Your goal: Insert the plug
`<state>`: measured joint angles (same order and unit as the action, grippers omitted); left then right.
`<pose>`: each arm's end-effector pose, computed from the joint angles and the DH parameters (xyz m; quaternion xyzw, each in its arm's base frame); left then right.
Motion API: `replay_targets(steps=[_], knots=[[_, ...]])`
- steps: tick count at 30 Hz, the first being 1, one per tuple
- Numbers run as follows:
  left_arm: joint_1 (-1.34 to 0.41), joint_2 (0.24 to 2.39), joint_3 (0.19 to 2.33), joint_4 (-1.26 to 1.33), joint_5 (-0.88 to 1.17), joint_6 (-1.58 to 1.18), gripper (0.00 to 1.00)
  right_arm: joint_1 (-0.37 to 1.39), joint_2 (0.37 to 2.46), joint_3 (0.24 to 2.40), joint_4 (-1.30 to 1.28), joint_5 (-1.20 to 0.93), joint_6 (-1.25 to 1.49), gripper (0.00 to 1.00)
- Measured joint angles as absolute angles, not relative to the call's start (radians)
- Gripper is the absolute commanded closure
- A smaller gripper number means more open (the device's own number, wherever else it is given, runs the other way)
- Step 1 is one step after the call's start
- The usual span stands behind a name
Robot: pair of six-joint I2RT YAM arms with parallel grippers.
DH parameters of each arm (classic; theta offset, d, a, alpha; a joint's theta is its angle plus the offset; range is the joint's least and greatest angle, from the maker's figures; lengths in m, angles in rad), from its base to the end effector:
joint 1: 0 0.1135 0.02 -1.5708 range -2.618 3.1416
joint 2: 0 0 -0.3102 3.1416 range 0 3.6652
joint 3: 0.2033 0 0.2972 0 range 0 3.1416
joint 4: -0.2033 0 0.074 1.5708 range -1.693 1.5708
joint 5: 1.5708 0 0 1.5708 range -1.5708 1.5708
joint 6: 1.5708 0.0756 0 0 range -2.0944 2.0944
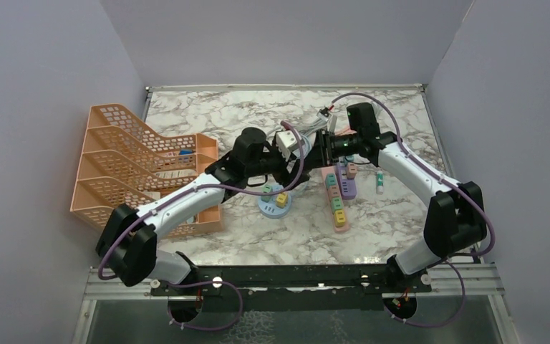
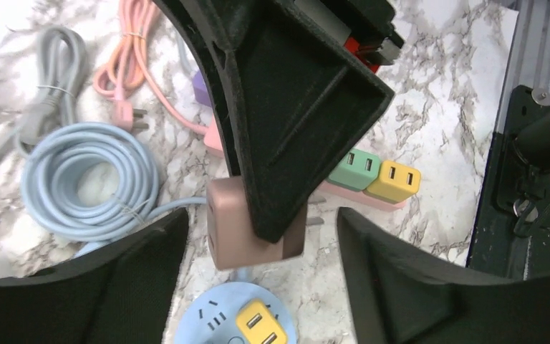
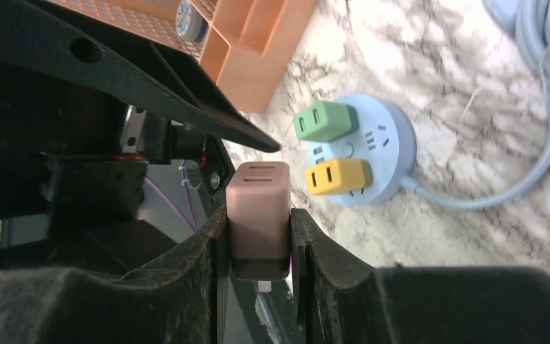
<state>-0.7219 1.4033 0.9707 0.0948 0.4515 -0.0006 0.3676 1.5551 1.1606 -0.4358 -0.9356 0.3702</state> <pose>0.2722 -0.2836 0.3047 0.4017 0.6984 -0.3700 0.4626 0.3394 0.1959 0.2795 -0.1621 0.8323 0.5085 0.1497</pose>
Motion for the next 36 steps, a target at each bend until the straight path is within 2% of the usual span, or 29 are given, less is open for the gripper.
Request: replay_targets(steps=[2,3,11,13,15,18,22,30,34,36], knots=[[-0.712,1.359,0.971,0.072,0.447,-0.011,0.04,0.367,1.547,1.161,-0.399,-0.943,0.361,0.99],[-0.705,1.333,0.971,0.068,0.446,-0.017,0.01,0.367,1.541,1.161,-0.376,-0.953,0.358,0.99],[-0.642,1.141,1.007,-0.030,0.418,-0.104,0.01,0.367,1.458,1.160,-0.207,-1.095,0.283,0.99],[-0.640,1.136,1.048,-0.083,0.419,-0.123,0.04,0.367,1.442,1.160,-0.185,-1.152,0.259,0.99],[-0.640,1.136,1.085,-0.136,0.427,-0.131,0.11,0.368,1.430,1.160,-0.162,-1.216,0.244,0.99],[-0.640,1.137,1.129,-0.215,0.469,-0.138,0.29,0.376,1.420,1.160,-0.149,-1.293,0.212,0.99],[-0.637,1.153,1.150,-0.289,0.534,-0.148,0.46,0.403,1.419,1.160,-0.161,-1.346,0.168,0.99],[-0.637,1.216,1.168,-0.347,0.677,-0.191,0.63,0.432,1.419,1.156,-0.194,-1.355,0.093,0.99],[-0.637,1.248,1.171,-0.361,0.741,-0.211,0.75,0.445,1.419,1.156,-0.228,-1.348,0.054,0.99],[-0.635,1.258,1.176,-0.374,0.767,-0.215,0.87,0.448,1.420,1.156,-0.249,-1.344,0.036,0.99]])
